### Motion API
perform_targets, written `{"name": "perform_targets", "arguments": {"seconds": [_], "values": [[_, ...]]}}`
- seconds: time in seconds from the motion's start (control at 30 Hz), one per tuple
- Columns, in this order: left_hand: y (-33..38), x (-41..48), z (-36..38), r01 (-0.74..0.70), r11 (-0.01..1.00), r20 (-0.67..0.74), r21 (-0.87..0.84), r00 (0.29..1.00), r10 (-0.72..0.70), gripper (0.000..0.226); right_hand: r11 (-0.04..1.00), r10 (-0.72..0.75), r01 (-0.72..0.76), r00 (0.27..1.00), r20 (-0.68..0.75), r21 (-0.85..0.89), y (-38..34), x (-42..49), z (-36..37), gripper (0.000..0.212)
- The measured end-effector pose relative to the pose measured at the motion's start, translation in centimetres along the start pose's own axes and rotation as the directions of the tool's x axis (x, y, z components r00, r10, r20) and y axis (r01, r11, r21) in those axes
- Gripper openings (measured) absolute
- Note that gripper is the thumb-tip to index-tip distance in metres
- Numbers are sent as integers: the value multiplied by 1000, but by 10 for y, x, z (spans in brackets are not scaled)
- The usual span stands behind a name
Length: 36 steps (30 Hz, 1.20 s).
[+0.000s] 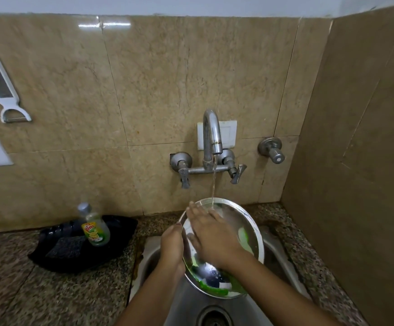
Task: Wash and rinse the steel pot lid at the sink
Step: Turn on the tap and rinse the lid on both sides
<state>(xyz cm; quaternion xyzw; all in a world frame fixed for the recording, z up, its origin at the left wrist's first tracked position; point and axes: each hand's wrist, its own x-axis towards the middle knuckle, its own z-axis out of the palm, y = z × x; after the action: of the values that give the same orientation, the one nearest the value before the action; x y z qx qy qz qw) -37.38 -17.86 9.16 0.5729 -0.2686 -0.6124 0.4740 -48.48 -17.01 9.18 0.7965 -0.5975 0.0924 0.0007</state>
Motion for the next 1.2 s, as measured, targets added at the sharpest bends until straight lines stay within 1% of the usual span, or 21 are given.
{"name": "perform_targets", "arguments": {"seconds": [0.03,0.07,0.17,0.23,0.27,0.33,0.4,0.43,0.53,0.57,0.6,0.67,0.73,0.8,0.9,0.93,0.97,1.03,1.1,1.13,1.2], "values": [[0,1,0,-11,1000,-8,6,1000,11,27,997,-46,48,999,28,-56,1,-2,2,69],[0,2,-1,-26,1000,-16,13,1000,26,28,998,-22,25,999,48,-56,5,-1,1,70],[0,3,-1,-69,997,-37,35,997,70,29,941,308,-317,947,88,122,30,5,-9,71],[-2,4,-1,-71,997,-39,39,997,73,29,892,407,-422,905,122,163,37,6,-13,75],[-2,4,-1,-72,997,-44,42,996,74,28,905,377,-393,918,124,162,31,6,-11,76],[-5,6,-1,-74,996,-29,47,997,76,27,978,166,-178,980,110,113,10,0,-4,73],[-6,6,-3,-80,996,-20,43,997,81,25,998,2,-8,995,100,67,-1,-6,1,70],[-6,6,-4,-85,996,-21,33,996,86,26,995,33,-41,996,84,92,3,-4,-1,69],[-5,9,-8,-107,994,-43,-9,993,107,27,913,341,-344,938,53,218,28,1,-12,70],[-5,9,-8,-112,994,-52,-19,993,111,27,906,361,-365,931,60,213,28,1,-13,70],[-5,9,-8,-117,993,-50,-23,992,116,27,930,304,-311,950,68,194,22,1,-14,70],[-6,8,-7,-117,993,-30,-17,993,116,29,983,69,-85,992,102,160,0,0,-13,66],[-7,7,-8,-105,994,-12,-23,994,104,30,986,-58,37,991,124,164,-6,-3,-12,62],[-9,8,-12,-104,994,-24,-38,994,103,29,980,42,-53,997,59,191,11,0,-12,59],[-12,14,-18,-108,992,-57,-65,993,104,29,909,340,-338,940,35,244,39,-4,-14,60],[-13,14,-18,-106,992,-65,-73,993,102,29,901,355,-355,934,45,251,39,-5,-12,61],[-14,15,-17,-98,992,-63,-77,994,93,29,921,296,-298,954,46,251,34,-5,-11,61],[-13,12,-15,-83,993,-33,-79,996,81,30,966,38,-57,996,77,253,15,-5,-13,60],[-14,8,-14,-77,994,-26,-77,997,76,30,955,-113,65,982,152,290,7,-4,-12,57],[-15,8,-14,-69,994,-35,-81,997,67,29,947,-78,32,988,131,320,12,-3,-12,56],[-17,12,-18,-44,991,-69,-126,997,35,28,913,126,-115,992,-4,392,31,-2,-8,52]]}}
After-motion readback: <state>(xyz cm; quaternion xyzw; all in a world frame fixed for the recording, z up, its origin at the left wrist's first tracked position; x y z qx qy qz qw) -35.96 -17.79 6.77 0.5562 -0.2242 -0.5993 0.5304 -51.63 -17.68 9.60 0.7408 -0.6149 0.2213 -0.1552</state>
